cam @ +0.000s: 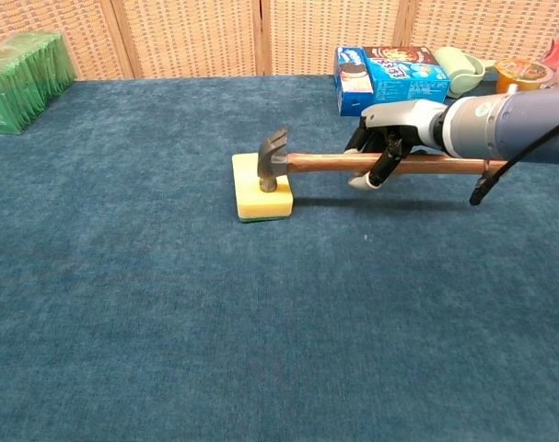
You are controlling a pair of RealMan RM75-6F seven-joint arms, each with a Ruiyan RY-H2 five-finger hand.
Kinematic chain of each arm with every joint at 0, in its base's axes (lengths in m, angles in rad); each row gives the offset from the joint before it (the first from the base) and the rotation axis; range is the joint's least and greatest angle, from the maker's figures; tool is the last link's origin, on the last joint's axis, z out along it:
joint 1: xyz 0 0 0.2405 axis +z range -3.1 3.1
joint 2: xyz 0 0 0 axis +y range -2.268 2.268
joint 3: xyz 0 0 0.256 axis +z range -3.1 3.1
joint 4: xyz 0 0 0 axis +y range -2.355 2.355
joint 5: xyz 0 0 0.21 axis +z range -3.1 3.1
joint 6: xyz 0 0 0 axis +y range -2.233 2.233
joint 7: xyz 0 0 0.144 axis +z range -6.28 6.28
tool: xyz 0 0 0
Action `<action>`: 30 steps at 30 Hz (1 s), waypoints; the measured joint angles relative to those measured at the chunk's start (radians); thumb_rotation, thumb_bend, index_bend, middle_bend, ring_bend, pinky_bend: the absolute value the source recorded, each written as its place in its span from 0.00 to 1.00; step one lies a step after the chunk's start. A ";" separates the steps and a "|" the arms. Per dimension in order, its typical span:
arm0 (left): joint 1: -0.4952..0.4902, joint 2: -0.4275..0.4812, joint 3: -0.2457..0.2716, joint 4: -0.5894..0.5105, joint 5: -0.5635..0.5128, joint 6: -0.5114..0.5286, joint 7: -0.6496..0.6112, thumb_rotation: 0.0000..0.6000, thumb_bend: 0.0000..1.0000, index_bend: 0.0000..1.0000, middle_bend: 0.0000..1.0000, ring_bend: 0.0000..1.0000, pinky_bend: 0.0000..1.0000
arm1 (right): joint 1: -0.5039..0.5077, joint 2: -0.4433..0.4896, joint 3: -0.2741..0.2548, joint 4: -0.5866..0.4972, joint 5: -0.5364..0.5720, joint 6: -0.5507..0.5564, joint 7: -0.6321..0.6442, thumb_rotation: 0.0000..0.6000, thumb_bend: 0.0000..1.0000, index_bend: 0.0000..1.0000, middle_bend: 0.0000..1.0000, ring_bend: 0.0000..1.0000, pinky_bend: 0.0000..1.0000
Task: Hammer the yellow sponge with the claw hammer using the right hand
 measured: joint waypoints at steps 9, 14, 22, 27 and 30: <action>-0.002 -0.001 0.002 -0.004 0.014 0.006 -0.002 1.00 0.22 0.32 0.29 0.11 0.10 | -0.037 0.126 0.039 -0.192 0.040 0.020 0.108 1.00 0.54 0.92 1.00 1.00 1.00; 0.001 0.003 0.005 -0.013 0.020 0.012 0.005 1.00 0.22 0.32 0.29 0.11 0.10 | -0.093 0.160 0.039 -0.202 -0.059 0.036 0.160 1.00 0.54 0.90 1.00 1.00 1.00; 0.003 0.006 0.010 -0.033 0.031 0.019 0.026 1.00 0.22 0.32 0.29 0.11 0.10 | -0.155 0.157 -0.008 -0.151 -0.201 0.108 0.177 1.00 0.54 0.84 0.99 1.00 0.94; 0.005 0.009 0.011 -0.047 0.033 0.022 0.041 1.00 0.22 0.32 0.29 0.11 0.10 | -0.172 0.130 -0.041 -0.098 -0.261 0.137 0.164 1.00 0.54 0.77 0.91 0.97 0.81; 0.006 0.010 0.012 -0.052 0.034 0.024 0.049 1.00 0.22 0.32 0.29 0.11 0.10 | -0.175 0.116 -0.056 -0.073 -0.281 0.139 0.155 1.00 0.54 0.69 0.83 0.88 0.71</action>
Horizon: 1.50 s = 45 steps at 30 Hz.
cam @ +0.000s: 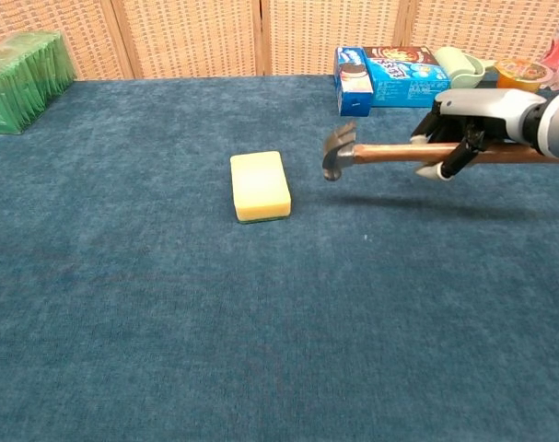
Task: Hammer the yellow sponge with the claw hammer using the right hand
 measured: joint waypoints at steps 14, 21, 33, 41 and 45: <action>0.002 0.009 -0.007 -0.018 -0.004 0.010 0.017 1.00 0.22 0.32 0.29 0.11 0.10 | -0.005 -0.027 -0.009 0.044 -0.068 -0.001 0.025 1.00 0.33 0.14 0.29 0.32 0.27; 0.003 0.006 -0.007 -0.020 -0.001 0.012 0.018 1.00 0.22 0.32 0.29 0.11 0.10 | -0.029 -0.018 0.000 0.033 -0.115 0.047 0.062 1.00 0.25 0.05 0.20 0.23 0.19; 0.010 0.003 -0.006 -0.016 0.006 0.028 0.011 1.00 0.22 0.32 0.29 0.11 0.10 | -0.082 0.015 0.014 -0.023 -0.132 0.126 0.108 1.00 0.24 0.19 0.29 0.29 0.26; 0.021 -0.012 -0.007 0.005 0.002 0.045 0.008 1.00 0.22 0.32 0.29 0.11 0.10 | -0.178 0.002 0.025 -0.039 -0.167 0.345 0.126 1.00 0.28 0.49 0.47 0.46 0.38; 0.024 -0.028 -0.010 0.026 -0.005 0.049 0.000 1.00 0.22 0.32 0.29 0.11 0.10 | -0.255 0.014 0.009 -0.054 -0.210 0.475 0.102 1.00 0.28 0.50 0.50 0.48 0.39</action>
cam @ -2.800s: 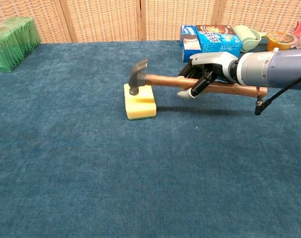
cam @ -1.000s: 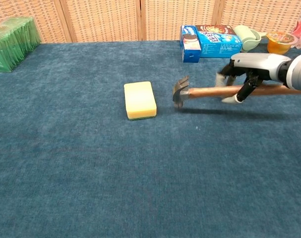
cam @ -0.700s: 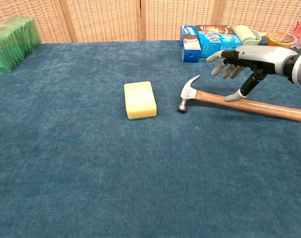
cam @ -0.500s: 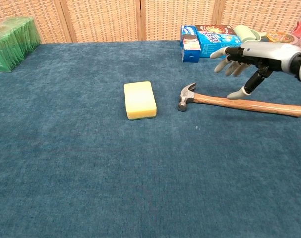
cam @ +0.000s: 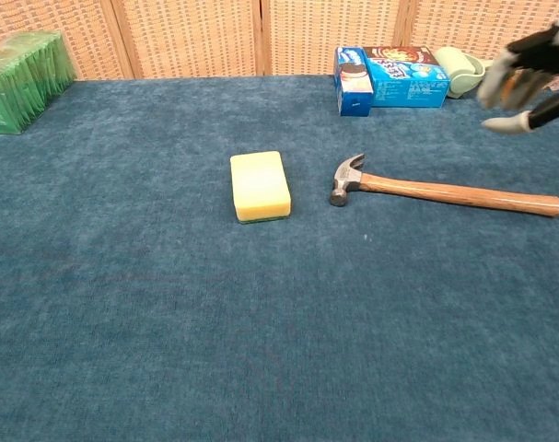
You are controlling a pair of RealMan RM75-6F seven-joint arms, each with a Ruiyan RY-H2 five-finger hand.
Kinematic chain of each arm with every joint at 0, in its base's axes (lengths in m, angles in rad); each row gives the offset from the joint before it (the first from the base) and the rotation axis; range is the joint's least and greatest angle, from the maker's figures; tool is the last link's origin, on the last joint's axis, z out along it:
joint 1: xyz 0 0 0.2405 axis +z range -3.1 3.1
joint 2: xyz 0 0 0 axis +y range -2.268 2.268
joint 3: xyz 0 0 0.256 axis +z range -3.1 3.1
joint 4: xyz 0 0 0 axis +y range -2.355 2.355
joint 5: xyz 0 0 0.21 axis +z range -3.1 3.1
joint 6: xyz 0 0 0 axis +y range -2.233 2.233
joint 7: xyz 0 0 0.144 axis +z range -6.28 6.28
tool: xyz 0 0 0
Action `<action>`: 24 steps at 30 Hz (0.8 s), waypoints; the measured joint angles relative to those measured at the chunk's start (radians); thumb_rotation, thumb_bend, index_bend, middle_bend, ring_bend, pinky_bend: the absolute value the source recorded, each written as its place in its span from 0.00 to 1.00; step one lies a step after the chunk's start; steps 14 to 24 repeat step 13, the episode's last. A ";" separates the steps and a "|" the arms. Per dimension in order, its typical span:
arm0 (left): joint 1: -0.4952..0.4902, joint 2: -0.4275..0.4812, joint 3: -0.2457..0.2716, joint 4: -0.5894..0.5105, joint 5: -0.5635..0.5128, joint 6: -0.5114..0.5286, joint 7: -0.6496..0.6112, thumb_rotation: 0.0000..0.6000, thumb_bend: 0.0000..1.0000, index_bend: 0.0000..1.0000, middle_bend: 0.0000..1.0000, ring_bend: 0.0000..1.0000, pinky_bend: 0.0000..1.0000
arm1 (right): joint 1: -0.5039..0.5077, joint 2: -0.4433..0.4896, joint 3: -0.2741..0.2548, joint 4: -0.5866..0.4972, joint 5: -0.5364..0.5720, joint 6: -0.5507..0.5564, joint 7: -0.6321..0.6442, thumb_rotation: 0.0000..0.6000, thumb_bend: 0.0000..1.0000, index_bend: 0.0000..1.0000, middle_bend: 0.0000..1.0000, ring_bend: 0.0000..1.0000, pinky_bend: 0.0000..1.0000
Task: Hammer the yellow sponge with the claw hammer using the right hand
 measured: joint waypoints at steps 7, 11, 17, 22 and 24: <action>0.005 -0.030 -0.004 0.044 -0.014 0.002 -0.020 1.00 0.22 0.32 0.29 0.11 0.10 | -0.108 0.038 -0.052 -0.031 -0.058 0.144 -0.111 1.00 0.28 0.50 0.51 0.49 0.40; 0.010 -0.048 -0.008 0.075 -0.017 0.012 -0.032 1.00 0.22 0.32 0.29 0.11 0.10 | -0.177 0.058 -0.085 -0.044 -0.082 0.220 -0.150 1.00 0.28 0.51 0.51 0.49 0.40; 0.012 -0.059 -0.007 0.089 -0.019 0.014 -0.040 1.00 0.22 0.32 0.29 0.11 0.10 | -0.214 0.069 -0.101 -0.049 -0.094 0.258 -0.158 1.00 0.28 0.51 0.51 0.49 0.40; 0.012 -0.059 -0.007 0.089 -0.019 0.014 -0.040 1.00 0.22 0.32 0.29 0.11 0.10 | -0.214 0.069 -0.101 -0.049 -0.094 0.258 -0.158 1.00 0.28 0.51 0.51 0.49 0.40; 0.012 -0.059 -0.007 0.089 -0.019 0.014 -0.040 1.00 0.22 0.32 0.29 0.11 0.10 | -0.214 0.069 -0.101 -0.049 -0.094 0.258 -0.158 1.00 0.28 0.51 0.51 0.49 0.40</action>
